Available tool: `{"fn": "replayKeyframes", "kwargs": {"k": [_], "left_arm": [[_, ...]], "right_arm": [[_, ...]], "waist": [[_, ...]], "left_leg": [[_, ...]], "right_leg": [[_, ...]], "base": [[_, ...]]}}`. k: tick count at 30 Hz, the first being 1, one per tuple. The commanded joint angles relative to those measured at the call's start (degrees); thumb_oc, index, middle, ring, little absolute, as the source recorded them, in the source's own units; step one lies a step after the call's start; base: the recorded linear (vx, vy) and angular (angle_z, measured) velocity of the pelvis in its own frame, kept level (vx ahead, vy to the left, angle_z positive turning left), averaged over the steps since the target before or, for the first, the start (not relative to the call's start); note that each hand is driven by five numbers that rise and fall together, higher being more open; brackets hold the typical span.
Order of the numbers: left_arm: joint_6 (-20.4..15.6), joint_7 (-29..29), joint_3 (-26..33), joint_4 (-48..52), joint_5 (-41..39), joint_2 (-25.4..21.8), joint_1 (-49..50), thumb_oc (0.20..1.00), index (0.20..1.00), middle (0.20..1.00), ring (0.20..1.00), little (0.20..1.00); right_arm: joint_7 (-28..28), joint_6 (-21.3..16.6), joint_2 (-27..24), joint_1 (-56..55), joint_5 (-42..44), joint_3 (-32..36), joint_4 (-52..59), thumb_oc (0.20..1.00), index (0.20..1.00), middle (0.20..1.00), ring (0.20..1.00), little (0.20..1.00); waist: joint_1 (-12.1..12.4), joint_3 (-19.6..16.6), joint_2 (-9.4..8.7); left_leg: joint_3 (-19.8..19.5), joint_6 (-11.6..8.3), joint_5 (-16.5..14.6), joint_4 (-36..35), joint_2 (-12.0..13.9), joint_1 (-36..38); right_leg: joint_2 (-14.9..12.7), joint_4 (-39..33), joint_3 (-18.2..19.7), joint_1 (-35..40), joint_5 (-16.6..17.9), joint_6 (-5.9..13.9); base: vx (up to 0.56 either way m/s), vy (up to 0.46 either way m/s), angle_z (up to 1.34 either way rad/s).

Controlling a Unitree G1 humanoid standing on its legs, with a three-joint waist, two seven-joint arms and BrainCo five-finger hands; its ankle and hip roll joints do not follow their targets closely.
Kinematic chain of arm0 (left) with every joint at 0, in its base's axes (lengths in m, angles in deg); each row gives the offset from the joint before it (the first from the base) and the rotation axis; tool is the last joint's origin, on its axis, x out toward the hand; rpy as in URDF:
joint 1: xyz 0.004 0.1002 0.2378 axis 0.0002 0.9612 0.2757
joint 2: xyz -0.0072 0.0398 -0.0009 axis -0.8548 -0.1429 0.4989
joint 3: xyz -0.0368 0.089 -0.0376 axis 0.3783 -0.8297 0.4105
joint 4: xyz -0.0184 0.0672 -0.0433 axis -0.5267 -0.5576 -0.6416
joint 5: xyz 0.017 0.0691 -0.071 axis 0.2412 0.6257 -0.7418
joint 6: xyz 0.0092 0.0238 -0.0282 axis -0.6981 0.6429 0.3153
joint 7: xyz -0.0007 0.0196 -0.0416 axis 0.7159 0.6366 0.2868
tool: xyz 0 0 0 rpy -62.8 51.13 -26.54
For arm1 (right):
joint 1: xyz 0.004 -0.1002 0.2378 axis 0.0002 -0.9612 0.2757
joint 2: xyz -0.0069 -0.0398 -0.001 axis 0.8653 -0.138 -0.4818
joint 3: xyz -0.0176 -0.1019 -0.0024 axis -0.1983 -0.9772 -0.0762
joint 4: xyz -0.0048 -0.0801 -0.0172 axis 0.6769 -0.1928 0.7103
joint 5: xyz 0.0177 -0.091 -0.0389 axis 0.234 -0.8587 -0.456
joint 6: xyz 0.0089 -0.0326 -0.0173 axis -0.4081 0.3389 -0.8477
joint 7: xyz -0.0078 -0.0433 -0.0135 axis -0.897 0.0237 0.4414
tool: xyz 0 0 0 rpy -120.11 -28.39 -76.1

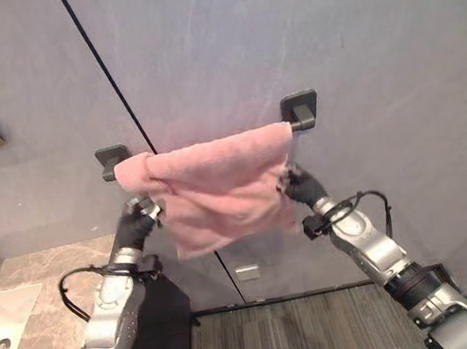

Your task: Put brush and paste in cup on sink, flatten towel.

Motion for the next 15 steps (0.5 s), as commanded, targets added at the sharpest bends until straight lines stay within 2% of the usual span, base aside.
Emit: {"fn": "replayKeyframes", "kwargs": {"k": [1,3,6,11,15], "left_arm": [[-6.3,2.9,0.6,0.1,-4.6,-2.5,-4.0,0.200,0.200,0.200,0.200,0.200],[-5.0,2.1,-2.0,-0.7,-5.9,0.0,-2.2,0.200,0.200,0.200,0.200,0.200],[-3.4,0.8,-3.8,-1.5,-4.2,-0.5,-0.3,0.200,0.200,0.200,0.200,0.200],[-3.9,0.5,-0.8,-0.8,-5.0,-1.4,0.9,0.200,0.200,0.200,0.200,0.200],[-2.5,1.7,-1.1,-4.1,-1.0,-1.9,1.8,0.200,0.200,0.200,0.200,0.200]], "right_arm": [[1.7,-7.5,4.6,5.5,0.0,3.7,4.3,0.200,0.200,0.200,0.200,0.200],[2.1,-7.2,4.7,4.1,-3.2,4.0,3.8,0.200,0.200,0.200,0.200,0.200],[2.1,-5.4,5.1,1.8,-3.2,3.2,0.1,0.200,0.200,0.200,0.200,0.200],[1.1,-5.5,4.0,0.7,-1.9,4.0,1.6,0.200,0.200,0.200,0.200,0.200],[1.6,-5.2,4.0,0.4,-2.8,4.0,0.9,0.200,0.200,0.200,0.200,0.200]], "waist": [[-0.1,-2.6,-4.43],[-0.1,-2.4,-4.20],[-0.1,-2.3,-3.87],[0.1,-2.3,-3.94],[0.1,-2.2,-3.96]], "left_leg": [[0.6,-1.43,1.2,2.4,-0.3,-3.5],[0.5,-1.27,1.2,2.5,-0.4,-3.7],[0.4,-1.19,1.2,2.8,-0.4,-3.9],[0.2,-1.24,1.1,3.0,-0.4,-3.8],[0.2,-1.26,1.2,2.9,-0.4,-3.9]], "right_leg": [[-7.0,1.1,-1.2,4.4,-2.8,3.64],[-7.0,1.1,-1.2,4.4,-2.8,3.59],[-7.1,1.1,-1.2,4.4,-2.7,3.56],[-7.0,1.0,-1.5,4.7,-2.8,3.52],[-7.1,1.0,-1.6,4.5,-2.7,3.57]], "base": [[0.00,-0.015,0.06],[0.00,-0.006,0.02],[0.00,0.000,0.00],[0.00,0.000,0.00],[0.00,0.000,0.00]]}}
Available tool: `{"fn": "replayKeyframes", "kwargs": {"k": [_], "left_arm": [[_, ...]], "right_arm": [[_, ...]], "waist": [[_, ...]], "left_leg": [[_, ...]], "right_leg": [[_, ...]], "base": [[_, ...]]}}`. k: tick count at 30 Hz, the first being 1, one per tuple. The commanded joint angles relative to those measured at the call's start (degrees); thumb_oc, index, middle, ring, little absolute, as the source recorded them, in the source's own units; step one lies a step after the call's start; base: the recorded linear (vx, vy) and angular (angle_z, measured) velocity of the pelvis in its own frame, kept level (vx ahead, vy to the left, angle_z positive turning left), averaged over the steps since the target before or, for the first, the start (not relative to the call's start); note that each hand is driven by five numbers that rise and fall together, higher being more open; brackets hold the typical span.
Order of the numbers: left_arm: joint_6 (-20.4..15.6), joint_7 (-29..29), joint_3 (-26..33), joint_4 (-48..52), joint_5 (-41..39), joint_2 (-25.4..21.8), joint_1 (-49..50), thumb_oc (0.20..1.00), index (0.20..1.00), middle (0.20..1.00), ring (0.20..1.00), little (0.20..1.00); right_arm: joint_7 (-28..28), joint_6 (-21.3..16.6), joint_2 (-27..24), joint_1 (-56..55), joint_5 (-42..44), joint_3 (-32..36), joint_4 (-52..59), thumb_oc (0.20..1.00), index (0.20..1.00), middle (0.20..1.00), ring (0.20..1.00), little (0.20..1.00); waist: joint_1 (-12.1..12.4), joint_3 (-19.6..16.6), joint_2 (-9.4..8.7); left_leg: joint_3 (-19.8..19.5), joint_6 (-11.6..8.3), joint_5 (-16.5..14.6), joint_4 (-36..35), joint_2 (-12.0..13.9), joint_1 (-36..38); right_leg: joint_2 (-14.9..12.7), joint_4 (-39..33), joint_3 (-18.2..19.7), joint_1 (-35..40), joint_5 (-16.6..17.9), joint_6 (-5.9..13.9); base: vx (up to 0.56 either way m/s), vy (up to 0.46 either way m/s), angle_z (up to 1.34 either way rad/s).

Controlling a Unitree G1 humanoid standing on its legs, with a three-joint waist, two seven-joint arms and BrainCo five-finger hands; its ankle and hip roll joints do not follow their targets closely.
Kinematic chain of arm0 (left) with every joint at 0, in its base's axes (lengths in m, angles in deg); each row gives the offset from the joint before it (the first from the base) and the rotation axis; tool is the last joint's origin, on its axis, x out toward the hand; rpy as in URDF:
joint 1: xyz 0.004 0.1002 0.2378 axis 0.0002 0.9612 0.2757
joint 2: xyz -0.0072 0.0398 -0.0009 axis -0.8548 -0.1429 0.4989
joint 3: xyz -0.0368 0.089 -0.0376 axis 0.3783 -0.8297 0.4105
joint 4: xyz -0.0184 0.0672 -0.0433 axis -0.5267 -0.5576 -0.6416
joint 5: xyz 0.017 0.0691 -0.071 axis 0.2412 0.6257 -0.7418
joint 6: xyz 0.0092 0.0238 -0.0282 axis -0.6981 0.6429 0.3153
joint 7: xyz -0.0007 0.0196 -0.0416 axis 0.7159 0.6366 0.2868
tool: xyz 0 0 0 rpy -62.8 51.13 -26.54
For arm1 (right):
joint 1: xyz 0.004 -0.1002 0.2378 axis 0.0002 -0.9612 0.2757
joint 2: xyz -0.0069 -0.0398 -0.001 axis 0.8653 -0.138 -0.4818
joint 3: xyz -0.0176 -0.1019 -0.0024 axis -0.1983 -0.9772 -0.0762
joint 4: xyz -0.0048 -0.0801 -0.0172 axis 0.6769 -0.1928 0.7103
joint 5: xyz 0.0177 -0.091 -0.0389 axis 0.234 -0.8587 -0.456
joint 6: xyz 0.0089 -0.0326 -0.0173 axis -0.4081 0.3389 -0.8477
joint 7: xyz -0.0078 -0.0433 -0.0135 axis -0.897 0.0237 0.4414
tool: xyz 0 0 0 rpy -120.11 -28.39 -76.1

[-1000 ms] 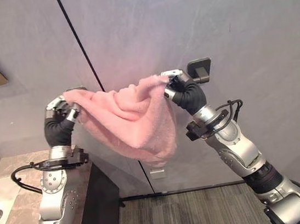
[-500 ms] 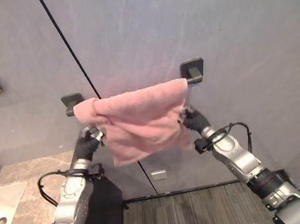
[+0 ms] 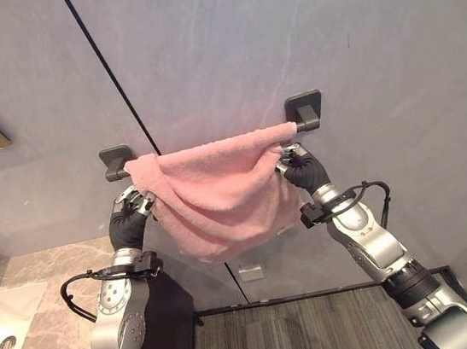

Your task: Put brush and paste in cup on sink, flatten towel.

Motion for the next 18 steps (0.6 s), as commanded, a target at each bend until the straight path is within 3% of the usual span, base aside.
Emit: {"fn": "replayKeyframes", "kwargs": {"k": [1,4,5,9,11,13,16,18], "left_arm": [[-1.3,0.6,0.4,-3.0,2.7,-6.4,-1.5,0.200,0.200,0.200,0.200,0.200],[-1.8,0.7,3.5,-4.3,0.0,-5.8,0.5,0.200,0.200,0.200,0.200,0.200],[-0.8,3.4,4.1,-6.3,6.0,-6.6,0.7,0.200,0.200,0.200,0.200,0.200],[-1.6,4.3,6.4,-5.4,5.2,-5.9,2.4,0.200,0.200,0.200,0.200,0.200],[-1.5,1.6,5.7,-5.4,5.9,-6.7,2.6,0.200,0.200,0.200,0.200,0.200],[-1.6,3.7,7.3,-4.7,9.5,-7.3,3.1,0.200,0.200,0.200,0.200,0.200],[-2.2,6.5,8.3,-5.4,8.9,-5.2,3.1,0.200,0.200,0.200,0.200,0.200],[-1.6,7.0,8.2,-3.1,14.2,-6.6,2.4,0.200,0.200,0.200,0.200,0.200]], "right_arm": [[0.0,-3.0,2.1,2.4,0.2,2.0,0.7,0.200,0.200,0.200,0.200,0.200],[-0.1,-3.7,1.4,1.8,1.6,4.5,3.1,0.200,0.200,0.200,0.200,0.200],[1.0,-3.8,1.6,1.2,1.6,5.1,1.9,0.200,0.200,0.200,0.200,0.200],[1.9,-3.9,1.8,0.1,2.3,6.2,1.5,0.200,0.200,0.200,0.200,0.200],[1.5,-3.9,1.9,-0.6,2.2,6.4,1.4,0.200,0.200,0.200,0.200,0.200],[1.3,-4.1,1.8,-1.2,2.0,6.6,2.1,0.200,0.200,0.200,0.200,0.200],[2.5,-4.9,2.1,-1.0,1.1,7.6,2.2,0.200,0.200,0.200,0.200,0.200],[3.0,-5.2,1.9,-1.3,0.5,7.7,2.8,0.200,0.200,0.200,0.200,0.200]], "waist": [[-0.6,-2.4,-4.28],[-0.7,-2.3,-4.31],[-0.6,-2.3,-4.39],[-0.5,-2.3,-4.48],[-0.6,-2.2,-4.42],[-0.4,-2.2,-4.46],[-0.4,-2.1,-4.64],[-0.5,-2.0,-4.64]], "left_leg": [[0.5,-1.47,1.3,2.8,-0.3,-3.8],[0.6,-1.48,1.3,2.9,-0.2,-3.9],[0.6,-1.47,1.4,2.7,-0.3,-3.9],[0.7,-1.50,1.3,2.6,-0.2,-3.9],[0.7,-1.50,1.3,2.6,-0.2,-3.9],[0.6,-1.50,1.2,2.6,-0.2,-3.9],[0.5,-1.51,1.0,2.8,-0.1,-4.0],[0.5,-1.60,1.0,2.7,-0.1,-4.0]], "right_leg": [[-7.0,1.0,-1.4,4.5,-2.4,3.76],[-6.9,1.0,-1.3,4.3,-2.4,3.83],[-6.9,1.0,-1.4,4.3,-2.5,3.75],[-6.9,0.9,-1.4,4.3,-2.5,3.76],[-6.8,1.0,-1.3,4.2,-2.5,3.80],[-6.8,1.0,-1.3,4.3,-2.6,3.78],[-6.8,1.1,-1.5,4.3,-2.7,3.69],[-6.7,1.1,-1.6,4.4,-2.9,3.68]], "base": [[0.00,0.000,0.00],[0.00,0.000,0.00],[0.00,0.000,0.00],[0.00,0.000,0.00],[0.00,0.000,0.00],[0.00,0.000,0.00],[0.00,0.000,0.00],[0.00,0.000,0.00]]}}
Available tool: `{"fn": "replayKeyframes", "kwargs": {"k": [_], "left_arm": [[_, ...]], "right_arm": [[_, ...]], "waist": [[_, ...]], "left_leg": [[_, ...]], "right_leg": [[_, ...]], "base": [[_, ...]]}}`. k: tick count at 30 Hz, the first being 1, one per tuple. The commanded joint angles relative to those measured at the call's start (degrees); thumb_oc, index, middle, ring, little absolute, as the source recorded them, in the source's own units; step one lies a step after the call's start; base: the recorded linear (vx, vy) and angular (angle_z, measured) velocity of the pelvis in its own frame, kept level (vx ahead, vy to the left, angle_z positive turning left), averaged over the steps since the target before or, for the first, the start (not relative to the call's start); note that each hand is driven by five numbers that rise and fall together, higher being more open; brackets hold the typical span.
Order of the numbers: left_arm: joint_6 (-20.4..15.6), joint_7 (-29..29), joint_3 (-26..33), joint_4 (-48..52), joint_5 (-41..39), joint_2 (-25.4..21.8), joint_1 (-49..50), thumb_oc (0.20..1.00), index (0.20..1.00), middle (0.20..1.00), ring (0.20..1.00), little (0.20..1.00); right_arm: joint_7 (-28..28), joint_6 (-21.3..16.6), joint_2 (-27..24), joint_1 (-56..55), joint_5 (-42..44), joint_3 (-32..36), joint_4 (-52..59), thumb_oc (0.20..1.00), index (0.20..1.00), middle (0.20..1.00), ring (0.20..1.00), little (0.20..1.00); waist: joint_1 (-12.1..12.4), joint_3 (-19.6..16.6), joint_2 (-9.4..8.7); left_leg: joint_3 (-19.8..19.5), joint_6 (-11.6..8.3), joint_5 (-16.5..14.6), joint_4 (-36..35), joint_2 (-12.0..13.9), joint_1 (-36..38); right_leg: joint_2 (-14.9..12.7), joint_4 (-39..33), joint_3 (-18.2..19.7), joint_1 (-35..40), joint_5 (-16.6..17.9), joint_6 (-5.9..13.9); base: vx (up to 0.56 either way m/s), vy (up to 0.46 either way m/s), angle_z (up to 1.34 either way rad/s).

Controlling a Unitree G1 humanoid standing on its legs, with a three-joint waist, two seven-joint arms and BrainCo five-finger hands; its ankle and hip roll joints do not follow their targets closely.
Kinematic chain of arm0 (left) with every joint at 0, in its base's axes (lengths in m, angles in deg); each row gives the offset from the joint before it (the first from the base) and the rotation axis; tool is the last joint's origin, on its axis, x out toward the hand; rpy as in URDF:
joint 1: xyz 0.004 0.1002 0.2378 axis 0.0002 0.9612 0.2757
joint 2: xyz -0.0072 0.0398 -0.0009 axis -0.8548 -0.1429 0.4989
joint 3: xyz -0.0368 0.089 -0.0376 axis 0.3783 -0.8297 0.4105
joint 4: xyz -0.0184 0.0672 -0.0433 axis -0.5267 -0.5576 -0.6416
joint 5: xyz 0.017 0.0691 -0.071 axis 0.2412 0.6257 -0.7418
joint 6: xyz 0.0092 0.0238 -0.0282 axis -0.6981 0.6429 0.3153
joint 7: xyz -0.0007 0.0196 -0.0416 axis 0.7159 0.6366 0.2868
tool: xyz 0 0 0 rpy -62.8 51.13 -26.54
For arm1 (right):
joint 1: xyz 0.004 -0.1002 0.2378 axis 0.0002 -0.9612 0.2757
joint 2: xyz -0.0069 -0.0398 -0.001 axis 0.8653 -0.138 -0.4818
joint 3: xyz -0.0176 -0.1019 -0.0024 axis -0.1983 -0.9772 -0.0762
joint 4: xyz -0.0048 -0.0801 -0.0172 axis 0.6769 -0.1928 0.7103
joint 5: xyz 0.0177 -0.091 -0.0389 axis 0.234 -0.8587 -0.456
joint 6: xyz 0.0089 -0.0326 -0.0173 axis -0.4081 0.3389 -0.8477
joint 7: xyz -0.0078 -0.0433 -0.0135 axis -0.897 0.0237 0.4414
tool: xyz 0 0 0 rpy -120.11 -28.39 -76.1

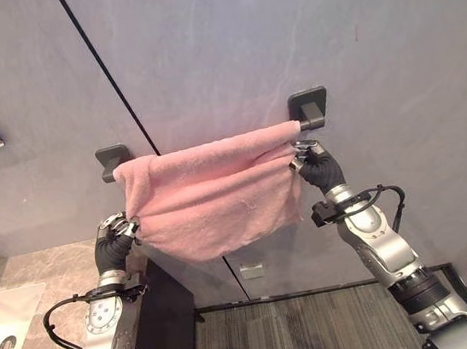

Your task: Put brush and paste in cup on sink, flatten towel.

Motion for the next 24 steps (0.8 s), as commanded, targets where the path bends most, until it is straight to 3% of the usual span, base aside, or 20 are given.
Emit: {"fn": "replayKeyframes", "kwargs": {"k": [1,2,5,7,9,10,13,14,15,16,17,24], "left_arm": [[-6.2,1.6,4.4,6.6,0.1,-8.0,-1.1,0.200,0.200,0.200,0.200,0.200],[-6.3,0.7,3.8,5.8,-3.4,-6.9,-1.3,0.200,0.200,0.200,0.200,0.200],[-5.1,2.8,2.2,3.1,-1.3,-6.8,-3.4,0.200,0.200,0.200,0.200,0.200],[-5.7,1.5,2.2,2.4,-6.2,-5.0,-3.3,0.200,0.200,0.200,0.200,0.200],[-4.7,1.5,1.3,1.3,-3.8,-5.5,-3.1,0.200,0.200,0.200,0.200,0.200],[-4.4,1.1,1.1,1.1,-4.1,-5.5,-2.6,0.319,0.319,0.319,0.319,0.319],[-4.1,0.6,1.3,0.1,-5.2,-5.2,-1.9,0.533,0.533,0.533,0.533,0.533],[-4.0,0.3,1.2,-0.2,-6.1,-4.9,-1.7,0.545,0.545,0.545,0.545,0.545],[-3.9,0.1,1.1,-0.7,-6.8,-4.6,-1.7,0.787,0.787,0.787,0.787,0.787],[-3.8,0.0,0.8,-1.2,-7.3,-4.4,-1.7,0.925,0.925,0.925,0.925,0.925],[-3.8,0.0,0.8,-1.2,-7.3,-4.4,-1.7,1.000,1.000,1.000,1.000,1.000],[-3.3,-1.1,0.7,-3.6,-10.4,-3.6,-1.6,1.000,1.000,1.000,1.000,1.000]], "right_arm": [[1.5,-5.3,0.9,2.3,-1.4,4.2,3.3,0.200,0.200,0.200,0.200,0.200],[1.5,-5.4,1.0,2.4,-1.2,4.0,3.2,0.200,0.200,0.200,0.200,0.200],[1.7,-5.5,1.8,2.4,0.1,3.3,2.6,0.200,0.200,0.200,0.200,0.200],[1.3,-5.5,2.0,1.5,0.6,3.4,3.1,0.200,0.200,0.200,0.200,0.200],[1.3,-5.4,2.1,0.9,0.6,3.5,3.0,0.200,0.200,0.200,0.200,0.200],[1.2,-5.3,2.3,0.7,0.8,3.6,3.0,0.200,0.200,0.200,0.200,0.200],[1.1,-5.1,2.5,0.1,1.4,3.9,2.9,0.200,0.200,0.200,0.200,0.200],[1.1,-5.1,2.7,-0.2,1.6,4.0,2.9,0.200,0.200,0.200,0.200,0.200],[1.1,-5.0,2.7,-0.3,1.7,4.0,3.0,0.200,0.200,0.200,0.200,0.200],[1.2,-5.0,2.8,-0.4,1.9,4.0,3.0,0.200,0.200,0.200,0.200,0.200],[1.2,-5.0,2.8,-0.5,1.9,4.0,3.0,0.200,0.200,0.200,0.200,0.200],[0.8,-4.9,3.4,-1.3,2.3,3.4,2.6,0.200,0.200,0.200,0.200,0.200]], "waist": [[-0.3,-2.7,-4.85],[-0.5,-2.7,-4.95],[-0.6,-2.7,-4.97],[-0.8,-2.6,-4.89],[-1.0,-2.6,-4.69],[-1.0,-2.6,-4.60],[-1.1,-2.7,-4.39],[-1.1,-2.7,-4.35],[-1.2,-2.8,-4.35],[-1.3,-2.8,-4.34],[-1.3,-2.8,-4.34],[-1.6,-2.9,-4.51]], "left_leg": [[0.2,-1.62,1.6,2.7,-0.1,-4.1],[0.2,-1.59,1.5,2.7,-0.2,-4.1],[0.0,-1.57,1.5,2.7,-0.2,-4.1],[0.1,-1.56,1.6,2.6,-0.2,-4.1],[0.1,-1.54,1.6,2.5,-0.2,-4.0],[0.2,-1.51,1.7,2.4,-0.2,-4.0],[0.3,-1.49,1.7,2.2,-0.2,-3.9],[0.3,-1.49,1.7,2.1,-0.3,-3.9],[0.3,-1.51,1.8,2.0,-0.2,-3.9],[0.3,-1.50,1.8,2.0,-0.2,-3.9],[0.3,-1.50,1.8,2.0,-0.2,-3.9],[0.4,-1.54,1.9,1.8,-0.1,-3.7]], "right_leg": [[-6.8,1.2,-1.6,4.3,-2.4,3.38],[-6.8,1.3,-1.6,4.3,-2.4,3.37],[-6.6,1.5,-1.6,4.3,-2.6,3.29],[-6.6,1.5,-1.5,4.2,-2.6,3.29],[-6.7,1.5,-1.5,4.1,-2.5,3.31],[-6.7,1.4,-1.5,4.1,-2.5,3.35],[-6.7,1.4,-1.4,4.0,-2.4,3.39],[-6.7,1.3,-1.4,4.0,-2.4,3.41],[-6.7,1.3,-1.5,4.0,-2.4,3.40],[-6.7,1.3,-1.4,4.0,-2.4,3.39],[-6.7,1.3,-1.4,4.0,-2.4,3.38],[-6.5,1.3,-1.4,4.0,-2.4,3.33]], "base": [[0.00,0.000,0.00],[0.00,0.000,0.00],[0.00,0.000,0.00],[0.00,0.000,0.00],[0.00,0.000,0.00],[0.00,0.000,0.00],[0.00,0.000,0.00],[0.00,0.000,0.00],[0.00,0.000,0.00],[0.00,0.000,0.00],[0.00,0.000,0.00],[0.00,0.000,0.00]]}}
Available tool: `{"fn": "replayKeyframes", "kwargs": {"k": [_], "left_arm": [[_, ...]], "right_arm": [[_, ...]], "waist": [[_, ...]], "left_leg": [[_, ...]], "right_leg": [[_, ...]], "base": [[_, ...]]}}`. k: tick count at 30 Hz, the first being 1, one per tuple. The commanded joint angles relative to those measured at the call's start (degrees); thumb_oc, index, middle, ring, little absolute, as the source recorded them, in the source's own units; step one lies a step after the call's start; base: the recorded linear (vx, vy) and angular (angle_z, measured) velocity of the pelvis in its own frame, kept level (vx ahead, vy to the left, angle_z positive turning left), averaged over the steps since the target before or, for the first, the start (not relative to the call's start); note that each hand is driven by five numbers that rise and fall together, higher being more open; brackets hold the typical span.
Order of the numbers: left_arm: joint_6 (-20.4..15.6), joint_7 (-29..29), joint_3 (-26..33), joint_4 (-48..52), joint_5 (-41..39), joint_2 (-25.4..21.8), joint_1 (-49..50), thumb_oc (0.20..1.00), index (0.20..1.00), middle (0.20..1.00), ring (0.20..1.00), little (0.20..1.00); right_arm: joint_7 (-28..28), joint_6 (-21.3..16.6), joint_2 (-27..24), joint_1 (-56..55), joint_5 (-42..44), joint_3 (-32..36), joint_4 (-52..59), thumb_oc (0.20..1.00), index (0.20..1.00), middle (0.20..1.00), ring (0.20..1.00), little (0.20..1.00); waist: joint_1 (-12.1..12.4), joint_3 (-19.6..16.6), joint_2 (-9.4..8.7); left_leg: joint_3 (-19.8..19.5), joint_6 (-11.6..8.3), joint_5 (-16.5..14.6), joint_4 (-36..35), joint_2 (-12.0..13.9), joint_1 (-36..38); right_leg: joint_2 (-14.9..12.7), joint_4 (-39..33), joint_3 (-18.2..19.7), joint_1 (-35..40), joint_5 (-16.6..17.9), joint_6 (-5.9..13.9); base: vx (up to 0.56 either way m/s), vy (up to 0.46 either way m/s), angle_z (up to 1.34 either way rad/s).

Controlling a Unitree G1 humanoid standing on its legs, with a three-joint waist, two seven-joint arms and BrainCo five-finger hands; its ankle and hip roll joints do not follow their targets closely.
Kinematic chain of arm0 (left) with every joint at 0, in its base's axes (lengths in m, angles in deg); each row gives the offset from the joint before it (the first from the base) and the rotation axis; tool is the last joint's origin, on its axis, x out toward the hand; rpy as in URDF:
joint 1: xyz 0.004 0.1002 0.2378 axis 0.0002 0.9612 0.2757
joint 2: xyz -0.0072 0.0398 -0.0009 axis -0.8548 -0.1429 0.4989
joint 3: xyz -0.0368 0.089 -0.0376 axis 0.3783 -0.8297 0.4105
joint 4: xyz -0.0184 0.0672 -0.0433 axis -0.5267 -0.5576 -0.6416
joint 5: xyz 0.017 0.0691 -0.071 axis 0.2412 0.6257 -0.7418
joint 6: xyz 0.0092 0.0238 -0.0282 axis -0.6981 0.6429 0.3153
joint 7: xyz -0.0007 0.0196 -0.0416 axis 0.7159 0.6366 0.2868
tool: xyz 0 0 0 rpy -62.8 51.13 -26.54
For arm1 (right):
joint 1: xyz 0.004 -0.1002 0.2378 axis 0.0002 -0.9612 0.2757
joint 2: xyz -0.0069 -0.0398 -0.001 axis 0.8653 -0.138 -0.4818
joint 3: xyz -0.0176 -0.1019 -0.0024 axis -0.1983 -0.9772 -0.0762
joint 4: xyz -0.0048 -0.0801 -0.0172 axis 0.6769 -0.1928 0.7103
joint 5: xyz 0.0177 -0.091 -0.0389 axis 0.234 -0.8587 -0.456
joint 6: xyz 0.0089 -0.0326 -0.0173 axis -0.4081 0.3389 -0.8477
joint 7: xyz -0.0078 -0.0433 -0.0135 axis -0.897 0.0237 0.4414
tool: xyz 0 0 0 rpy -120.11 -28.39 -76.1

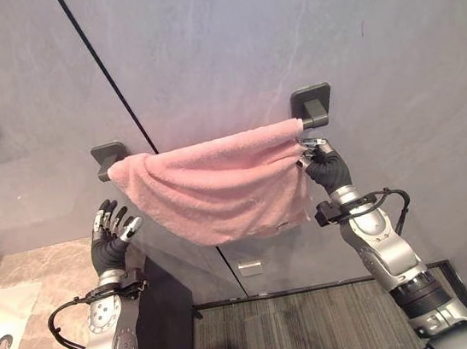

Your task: Put brush and paste in cup on sink, flatten towel.

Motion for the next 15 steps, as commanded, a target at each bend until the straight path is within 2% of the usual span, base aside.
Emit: {"fn": "replayKeyframes", "kwargs": {"k": [1,8,9,10,12,15], "left_arm": [[-2.1,-1.5,0.4,-2.6,-2.3,-4.6,-1.9,1.000,1.000,1.000,1.000,1.000],[-2.1,-2.1,-0.2,-3.9,-3.1,-6.2,-4.3,1.000,1.000,1.000,1.000,1.000],[-2.1,-2.1,-0.4,-3.7,-3.3,-6.6,-4.9,0.940,0.940,0.940,0.940,0.940],[-2.2,-2.2,-0.5,-3.8,-3.5,-6.8,-5.3,0.931,0.931,0.931,0.931,0.931],[-2.2,-2.7,-0.9,-3.5,-4.7,-7.1,-6.1,0.849,0.849,0.849,0.849,0.849],[-2.1,-3.4,-1.7,0.1,-5.6,-7.6,-6.5,0.683,0.683,0.683,0.683,0.683]], "right_arm": [[0.2,-3.7,2.7,0.5,0.8,1.3,1.4,0.200,0.200,0.200,0.200,0.200],[-0.3,-3.6,2.8,0.6,1.6,0.6,1.1,0.200,0.200,0.200,0.200,0.200],[-0.4,-3.5,2.8,0.7,1.8,0.4,1.0,0.200,0.200,0.200,0.200,0.200],[-0.5,-3.5,2.8,0.7,1.9,0.3,1.0,0.200,0.200,0.200,0.200,0.200],[-0.8,-3.4,2.9,0.6,2.3,0.1,1.0,0.200,0.200,0.200,0.200,0.200],[-1.0,-3.3,2.8,0.5,2.3,-0.1,1.1,0.200,0.200,0.200,0.200,0.200]], "waist": [[-1.3,-3.6,-4.37],[-1.8,-3.5,-4.43],[-1.8,-3.5,-4.45],[-1.9,-3.5,-4.45],[-2.0,-3.5,-4.44],[-2.1,-3.5,-4.41]], "left_leg": [[0.5,-1.67,2.1,1.7,-0.1,-3.7],[0.6,-1.69,2.0,1.7,-0.1,-3.5],[0.6,-1.69,2.0,1.7,-0.1,-3.6],[0.6,-1.69,2.0,1.7,-0.1,-3.6],[0.7,-1.67,2.0,1.6,-0.1,-3.6],[0.7,-1.61,1.9,1.6,-0.2,-3.7]], "right_leg": [[-6.5,1.3,-1.4,4.0,-2.2,3.36],[-6.5,1.4,-1.2,3.8,-2.2,3.45],[-6.5,1.4,-1.2,3.8,-2.1,3.47],[-6.5,1.4,-1.1,3.7,-2.1,3.48],[-6.5,1.3,-0.9,3.6,-2.0,3.55],[-6.5,1.3,-0.9,3.4,-2.0,3.59]], "base": [[0.00,0.000,0.00],[0.00,0.000,0.00],[0.00,0.000,0.00],[0.00,0.000,0.00],[0.00,0.000,0.00],[0.00,0.000,0.00]]}}
